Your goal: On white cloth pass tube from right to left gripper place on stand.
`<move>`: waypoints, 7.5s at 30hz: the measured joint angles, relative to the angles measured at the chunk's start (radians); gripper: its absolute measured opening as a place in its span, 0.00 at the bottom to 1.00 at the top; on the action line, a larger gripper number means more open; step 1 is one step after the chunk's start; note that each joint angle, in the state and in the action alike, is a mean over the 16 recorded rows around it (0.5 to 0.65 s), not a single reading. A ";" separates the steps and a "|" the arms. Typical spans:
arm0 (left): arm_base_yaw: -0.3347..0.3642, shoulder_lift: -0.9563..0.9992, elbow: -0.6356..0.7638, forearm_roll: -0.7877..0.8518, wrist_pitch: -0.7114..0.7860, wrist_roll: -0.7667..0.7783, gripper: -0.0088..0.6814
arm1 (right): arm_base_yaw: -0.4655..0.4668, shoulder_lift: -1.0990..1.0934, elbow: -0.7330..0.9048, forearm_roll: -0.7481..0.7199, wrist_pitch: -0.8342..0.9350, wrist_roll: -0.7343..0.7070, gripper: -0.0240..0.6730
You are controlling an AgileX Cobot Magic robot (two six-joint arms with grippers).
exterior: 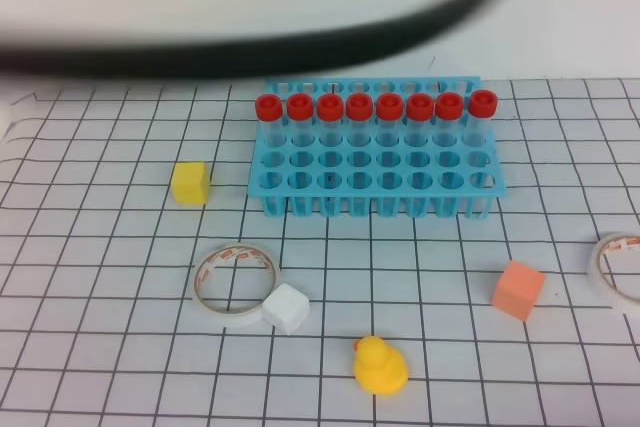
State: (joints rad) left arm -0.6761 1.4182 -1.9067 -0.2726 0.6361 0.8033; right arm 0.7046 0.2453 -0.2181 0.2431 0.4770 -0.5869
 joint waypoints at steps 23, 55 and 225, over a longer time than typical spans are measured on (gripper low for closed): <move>0.000 -0.744 0.413 0.150 -0.042 -0.109 0.01 | 0.000 0.000 0.000 0.000 0.000 0.000 0.03; 0.000 -1.356 1.157 0.168 -0.773 -0.044 0.01 | 0.000 0.000 0.000 0.000 0.000 0.000 0.03; 0.616 -1.433 1.923 0.175 -0.324 -0.813 0.01 | -0.801 -0.257 0.235 -0.271 -0.127 0.456 0.03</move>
State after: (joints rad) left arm -0.0597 -0.0145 0.0166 -0.0974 0.3121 -0.0093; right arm -0.0965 -0.0118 0.0166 -0.0279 0.3497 -0.1308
